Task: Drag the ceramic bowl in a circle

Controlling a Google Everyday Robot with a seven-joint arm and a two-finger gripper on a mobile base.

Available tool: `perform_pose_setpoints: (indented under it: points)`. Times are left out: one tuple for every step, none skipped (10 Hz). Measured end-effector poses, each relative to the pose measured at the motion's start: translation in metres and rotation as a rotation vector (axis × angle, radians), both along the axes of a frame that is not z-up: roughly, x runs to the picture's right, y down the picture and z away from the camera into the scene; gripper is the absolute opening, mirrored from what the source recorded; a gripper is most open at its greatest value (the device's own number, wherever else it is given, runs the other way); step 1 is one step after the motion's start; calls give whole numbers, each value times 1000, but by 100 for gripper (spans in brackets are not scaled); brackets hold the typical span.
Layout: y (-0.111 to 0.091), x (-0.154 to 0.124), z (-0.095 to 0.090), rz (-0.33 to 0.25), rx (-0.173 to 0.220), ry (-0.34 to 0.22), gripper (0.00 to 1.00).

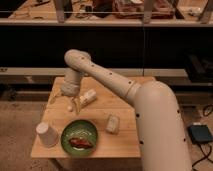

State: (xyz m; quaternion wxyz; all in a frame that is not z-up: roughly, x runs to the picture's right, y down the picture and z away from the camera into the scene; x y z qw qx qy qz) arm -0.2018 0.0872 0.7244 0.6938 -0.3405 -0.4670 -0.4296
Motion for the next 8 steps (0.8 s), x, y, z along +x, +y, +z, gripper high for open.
perform_pose_setpoints:
  points:
    - [1, 2, 3, -21, 23, 1, 80]
    - [2, 5, 10, -55, 73, -3, 80]
    - [4, 12, 19, -115, 153, -13, 80]
    - [6, 26, 29, -193, 241, -21, 80]
    - [8, 47, 36, -287, 344, -30, 80]
    - [8, 66, 39, -351, 414, -33, 80]
    - [9, 72, 40, -376, 438, -35, 80]
    - [9, 76, 40, -397, 457, -38, 80]
